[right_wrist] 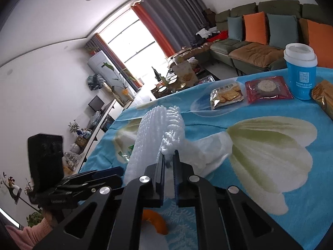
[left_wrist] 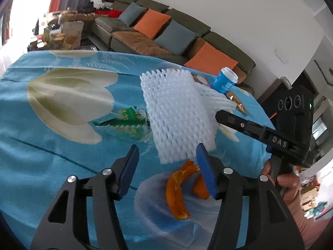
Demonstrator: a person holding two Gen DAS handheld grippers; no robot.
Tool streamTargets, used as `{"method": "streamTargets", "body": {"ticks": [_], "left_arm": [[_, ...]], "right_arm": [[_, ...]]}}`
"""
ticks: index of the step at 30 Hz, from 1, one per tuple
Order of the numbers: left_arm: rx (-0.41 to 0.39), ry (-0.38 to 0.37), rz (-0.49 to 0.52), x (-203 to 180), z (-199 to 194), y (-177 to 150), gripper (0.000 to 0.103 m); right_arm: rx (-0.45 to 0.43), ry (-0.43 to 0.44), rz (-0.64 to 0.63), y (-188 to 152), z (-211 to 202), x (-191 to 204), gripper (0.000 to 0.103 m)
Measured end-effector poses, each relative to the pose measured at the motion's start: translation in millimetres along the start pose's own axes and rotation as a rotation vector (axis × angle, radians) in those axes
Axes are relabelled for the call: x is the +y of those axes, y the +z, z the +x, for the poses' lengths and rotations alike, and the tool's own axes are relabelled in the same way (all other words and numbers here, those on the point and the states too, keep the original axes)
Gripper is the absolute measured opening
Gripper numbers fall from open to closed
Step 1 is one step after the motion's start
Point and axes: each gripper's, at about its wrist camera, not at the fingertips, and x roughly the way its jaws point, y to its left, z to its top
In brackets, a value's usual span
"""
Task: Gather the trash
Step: 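Grasp a white foam net with the left gripper while the right grasps another net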
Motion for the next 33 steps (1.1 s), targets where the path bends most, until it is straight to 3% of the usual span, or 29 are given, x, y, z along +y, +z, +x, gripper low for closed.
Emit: {"method": "streamTargets", "body": {"ticks": [3, 4, 6, 8, 22, 33], "left_arm": [[0.034, -0.039, -0.024, 2, 9, 0, 0.053], [0.048, -0.052, -0.037, 3, 13, -1, 0.047], [0.06, -0.068, -0.047, 4, 16, -3, 0.023], [0.049, -0.067, -0.041, 3, 15, -5, 0.016], [-0.124, -0.02, 0.078, -18, -62, -26, 0.013], [-0.203, 0.07, 0.056, 3, -122, -65, 0.013]], "right_arm": [[-0.003, 0.015, 0.002, -5, -4, 0, 0.006], [-0.003, 0.02, 0.004, -6, -5, 0, 0.006], [-0.004, 0.025, 0.006, -7, -7, 0, 0.006], [-0.011, 0.026, 0.006, -8, -10, 1, 0.006], [-0.091, 0.036, -0.067, -7, -37, 33, 0.006], [-0.096, 0.092, -0.119, -16, -39, 65, 0.006]]}}
